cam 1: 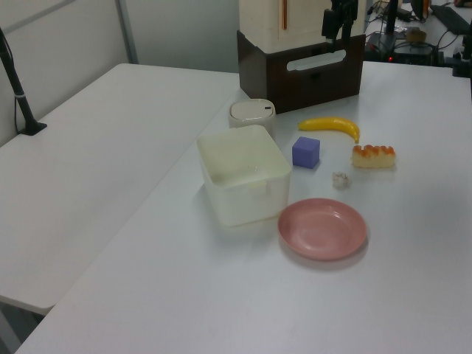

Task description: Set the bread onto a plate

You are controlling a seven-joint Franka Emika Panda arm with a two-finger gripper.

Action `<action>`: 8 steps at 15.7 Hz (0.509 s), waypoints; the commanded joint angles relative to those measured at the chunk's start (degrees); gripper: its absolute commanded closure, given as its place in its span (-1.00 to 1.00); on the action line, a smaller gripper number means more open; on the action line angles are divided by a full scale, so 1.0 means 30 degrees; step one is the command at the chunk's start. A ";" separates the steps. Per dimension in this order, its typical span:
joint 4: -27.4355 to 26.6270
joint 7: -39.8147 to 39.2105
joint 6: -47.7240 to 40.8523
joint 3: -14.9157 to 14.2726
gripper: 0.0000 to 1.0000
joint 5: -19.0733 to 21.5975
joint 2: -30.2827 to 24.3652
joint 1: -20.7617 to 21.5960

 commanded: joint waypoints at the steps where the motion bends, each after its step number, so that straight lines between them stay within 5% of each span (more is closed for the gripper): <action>1: -0.0447 -0.1649 0.0247 -0.0365 -1.00 0.0242 -0.0705 0.0258; 8: -0.0564 -0.1691 0.0188 -0.0336 -1.00 0.0157 -0.0767 0.0258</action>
